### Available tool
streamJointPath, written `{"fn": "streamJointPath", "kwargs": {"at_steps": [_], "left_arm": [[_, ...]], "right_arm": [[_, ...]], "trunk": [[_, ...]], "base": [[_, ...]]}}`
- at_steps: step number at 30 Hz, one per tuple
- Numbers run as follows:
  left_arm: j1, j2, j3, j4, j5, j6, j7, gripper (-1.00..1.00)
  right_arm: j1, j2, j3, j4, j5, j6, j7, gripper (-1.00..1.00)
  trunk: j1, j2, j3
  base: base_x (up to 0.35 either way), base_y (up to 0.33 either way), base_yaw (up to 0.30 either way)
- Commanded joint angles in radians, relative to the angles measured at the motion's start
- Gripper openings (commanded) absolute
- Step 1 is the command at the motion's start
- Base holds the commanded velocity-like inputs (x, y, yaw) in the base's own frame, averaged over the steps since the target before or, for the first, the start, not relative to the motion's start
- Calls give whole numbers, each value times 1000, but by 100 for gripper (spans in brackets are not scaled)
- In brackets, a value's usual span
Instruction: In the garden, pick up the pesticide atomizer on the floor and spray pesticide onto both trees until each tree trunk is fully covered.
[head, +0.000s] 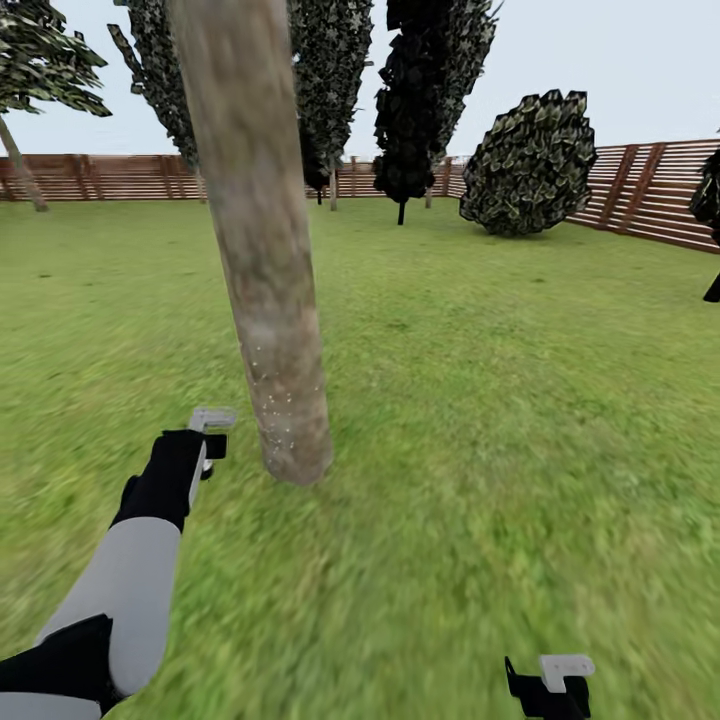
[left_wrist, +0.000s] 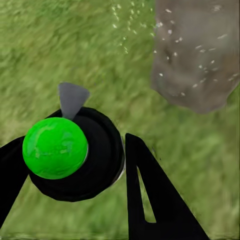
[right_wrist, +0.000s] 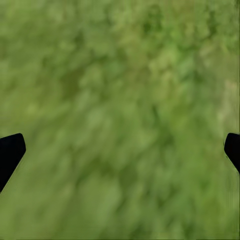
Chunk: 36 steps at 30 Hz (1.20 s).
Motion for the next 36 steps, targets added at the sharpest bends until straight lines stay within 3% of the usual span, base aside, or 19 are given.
{"fn": "streamJointPath", "kwargs": {"at_steps": [1, 8, 19, 31, 36], "left_arm": [[18, -1, 2, -3, -2, 2, -1, -100], [112, -4, 3, -2, -1, -12, -3, -100], [130, 0, 2, -10, -2, -12, 3, -100], [131, -4, 1, -12, -1, -12, 3, -100], [131, -4, 2, -12, -1, -12, 4, -100]], "right_arm": [[-1, 0, -7, 1, 11, -4, -3, 100], [-1, 0, -6, 2, 11, -4, -1, 100], [-1, 0, -6, 1, 11, -4, -3, 100], [-1, 0, -6, 1, 11, -4, -3, 100], [-1, 0, -6, 1, 11, -4, -3, 100]], "trunk": [[0, 0, -1], [0, 0, -1], [0, 0, -1], [0, 0, -1], [0, 0, -1]], "base": [[231, -200, 276], [226, -198, 100], [123, -256, 10], [124, -261, 251], [139, -261, 61]]}}
